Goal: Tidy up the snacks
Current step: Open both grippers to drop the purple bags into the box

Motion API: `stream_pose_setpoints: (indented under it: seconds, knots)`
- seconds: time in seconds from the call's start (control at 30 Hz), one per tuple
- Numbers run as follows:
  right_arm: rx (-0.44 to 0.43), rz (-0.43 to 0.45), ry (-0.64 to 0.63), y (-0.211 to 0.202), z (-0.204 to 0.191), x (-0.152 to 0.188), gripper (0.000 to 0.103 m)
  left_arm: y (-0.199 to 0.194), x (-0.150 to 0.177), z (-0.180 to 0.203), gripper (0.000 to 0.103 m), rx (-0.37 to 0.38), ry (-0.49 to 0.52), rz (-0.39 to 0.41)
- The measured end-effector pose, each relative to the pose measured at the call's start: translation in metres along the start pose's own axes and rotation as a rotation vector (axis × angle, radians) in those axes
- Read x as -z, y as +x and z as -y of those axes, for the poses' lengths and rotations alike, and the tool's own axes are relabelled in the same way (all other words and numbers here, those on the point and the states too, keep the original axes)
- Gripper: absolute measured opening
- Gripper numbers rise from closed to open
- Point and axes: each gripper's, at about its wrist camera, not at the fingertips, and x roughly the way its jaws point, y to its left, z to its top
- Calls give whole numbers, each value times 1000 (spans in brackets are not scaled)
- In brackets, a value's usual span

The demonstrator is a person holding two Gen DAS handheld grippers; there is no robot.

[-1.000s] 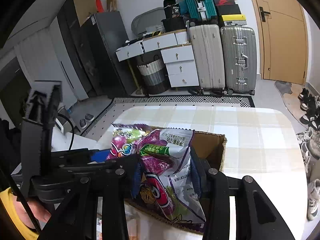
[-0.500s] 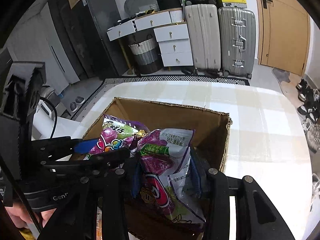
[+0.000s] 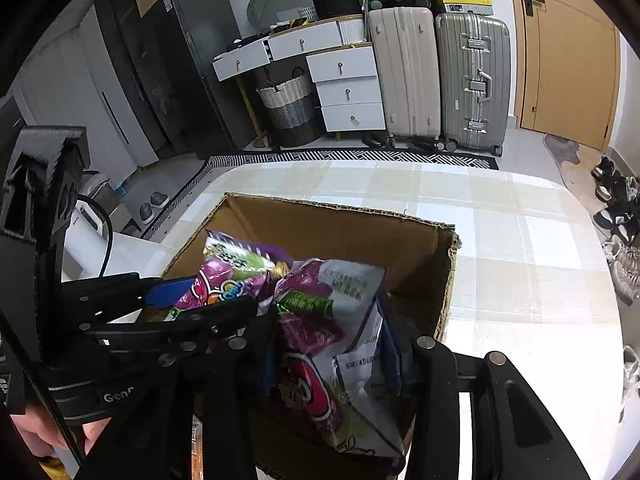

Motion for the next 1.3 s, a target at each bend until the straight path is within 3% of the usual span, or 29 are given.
stream_pose_setpoints:
  seconds: [0.57,0.67,0.83,0.87,0.9,0.97,1.23,1.3]
  knots:
    - [4,18,13,-8,6,1,41,-9,-1,-2,53,29,-44,0]
    - [-3,21,22,-10,6,1,41,-12,-1,-1,62,31,-46,0]
    - [-8,55,33,-23,7,1,41,-28,2,3,70,8,-40,48]
    - [-7,60,36,-26,8,1,41,-32,4,4,79,-12,-42,60]
    - [-4,64,39,-30,9,1,41,-37,6,4,81,-14,-48,77]
    - [-5,74,47,-39,10,3,41,-48,9,2,81,23,-66,100]
    - [-24,157,31,-91,-4,11,48,-108,23,8,81,-25,-59,209]
    - [-33,188,29,-110,-9,13,49,-131,31,12,86,-37,-57,261]
